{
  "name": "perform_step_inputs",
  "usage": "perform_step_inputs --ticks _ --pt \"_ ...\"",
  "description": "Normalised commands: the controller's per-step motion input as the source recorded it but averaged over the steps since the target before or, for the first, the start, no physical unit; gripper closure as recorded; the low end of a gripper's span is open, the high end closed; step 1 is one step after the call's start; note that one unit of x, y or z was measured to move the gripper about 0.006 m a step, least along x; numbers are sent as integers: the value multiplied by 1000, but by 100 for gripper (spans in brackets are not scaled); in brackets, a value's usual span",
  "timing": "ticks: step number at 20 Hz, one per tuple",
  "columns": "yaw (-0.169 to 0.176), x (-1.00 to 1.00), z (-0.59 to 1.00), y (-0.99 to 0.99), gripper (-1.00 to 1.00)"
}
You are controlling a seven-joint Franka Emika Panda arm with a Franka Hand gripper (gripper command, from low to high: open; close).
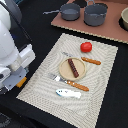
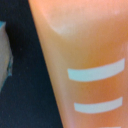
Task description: Interact with the objects in diverse but meaningful ways.
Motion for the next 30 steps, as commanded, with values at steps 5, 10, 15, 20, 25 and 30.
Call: perform_step_inputs --ticks 5,10,15,20,25,30 --pt "3 -247 -322 158 100" --pt "6 -301 -72 198 100" --pt "52 -441 962 518 100" --pt "22 -429 1000 496 100" --pt "10 -58 884 240 100" --pt "0 448 296 -115 100"
